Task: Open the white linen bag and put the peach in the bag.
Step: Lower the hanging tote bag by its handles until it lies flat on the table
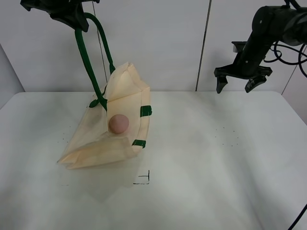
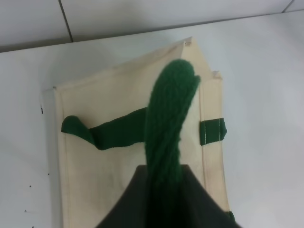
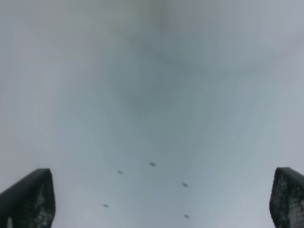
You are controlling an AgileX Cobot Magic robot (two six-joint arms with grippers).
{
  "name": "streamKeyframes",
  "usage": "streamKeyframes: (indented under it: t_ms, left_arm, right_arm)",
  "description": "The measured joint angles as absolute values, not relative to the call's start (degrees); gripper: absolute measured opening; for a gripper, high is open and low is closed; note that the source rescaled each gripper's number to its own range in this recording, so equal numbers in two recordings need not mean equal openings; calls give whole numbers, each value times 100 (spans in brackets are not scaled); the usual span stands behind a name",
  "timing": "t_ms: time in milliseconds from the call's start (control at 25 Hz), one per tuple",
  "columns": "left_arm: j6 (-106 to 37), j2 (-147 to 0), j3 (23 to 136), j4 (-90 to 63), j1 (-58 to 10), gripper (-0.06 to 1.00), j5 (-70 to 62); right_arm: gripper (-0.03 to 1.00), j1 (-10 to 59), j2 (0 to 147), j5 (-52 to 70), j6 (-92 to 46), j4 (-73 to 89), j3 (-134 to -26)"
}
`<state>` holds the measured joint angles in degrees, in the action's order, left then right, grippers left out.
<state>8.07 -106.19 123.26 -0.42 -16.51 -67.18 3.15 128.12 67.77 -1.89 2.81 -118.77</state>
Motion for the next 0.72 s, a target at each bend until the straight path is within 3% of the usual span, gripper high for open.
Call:
streamKeyframes:
  t_ms: [440,720]
  left_arm:
    - [807,-10619,12326,-42,-1651,0,-6718]
    - [807,-10619,12326,-42,-1651,0,-6718]
  right_arm:
    - [100,165,12601,6936,-315,307,-11742]
    - [100,165,10760,6932,-310,350,-9817]
